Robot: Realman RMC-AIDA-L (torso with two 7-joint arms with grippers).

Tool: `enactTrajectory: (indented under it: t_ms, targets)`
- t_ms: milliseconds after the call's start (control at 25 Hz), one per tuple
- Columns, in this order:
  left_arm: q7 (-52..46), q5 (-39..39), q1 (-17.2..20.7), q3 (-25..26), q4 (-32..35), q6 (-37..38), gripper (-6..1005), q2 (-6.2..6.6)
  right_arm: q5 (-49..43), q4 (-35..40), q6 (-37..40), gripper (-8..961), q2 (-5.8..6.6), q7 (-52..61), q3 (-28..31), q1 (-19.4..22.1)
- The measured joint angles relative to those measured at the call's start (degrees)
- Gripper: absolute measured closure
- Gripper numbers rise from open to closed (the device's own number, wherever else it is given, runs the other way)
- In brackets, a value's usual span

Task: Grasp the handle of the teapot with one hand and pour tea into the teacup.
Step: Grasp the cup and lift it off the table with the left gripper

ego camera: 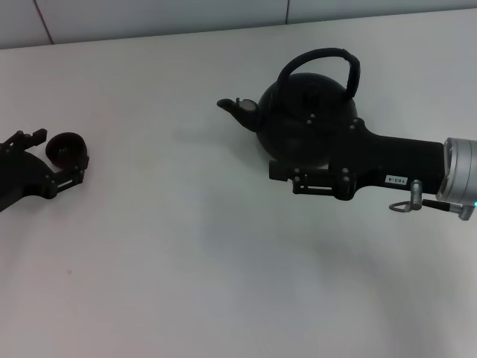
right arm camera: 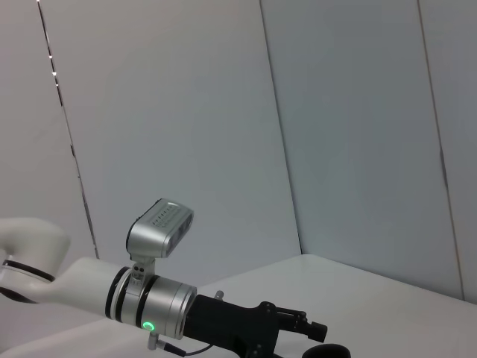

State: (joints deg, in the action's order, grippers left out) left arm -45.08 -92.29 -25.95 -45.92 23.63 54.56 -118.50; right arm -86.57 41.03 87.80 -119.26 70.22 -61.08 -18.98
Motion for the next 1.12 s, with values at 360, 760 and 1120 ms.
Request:
enactTrajectory:
  t_ms: [360,760,1120]
  targets:
    - [0.0,0.01,-1.04,-1.27,-1.17,-1.86,139,0.09,0.0,0.21,0.0,200,0.0,0.0,0.0,-0.01]
    - [0.0,0.2,-1.18,-1.28,-1.22,-2.76,139,0.03,0.0,0.29,0.0,200,0.0,0.0,0.0,-0.05]
    - [0.0,0.14,-1.67,-1.28,-1.28,-3.89,144,-0.07,0.0,0.28,0.0,200,0.0,0.0,0.09,-0.09]
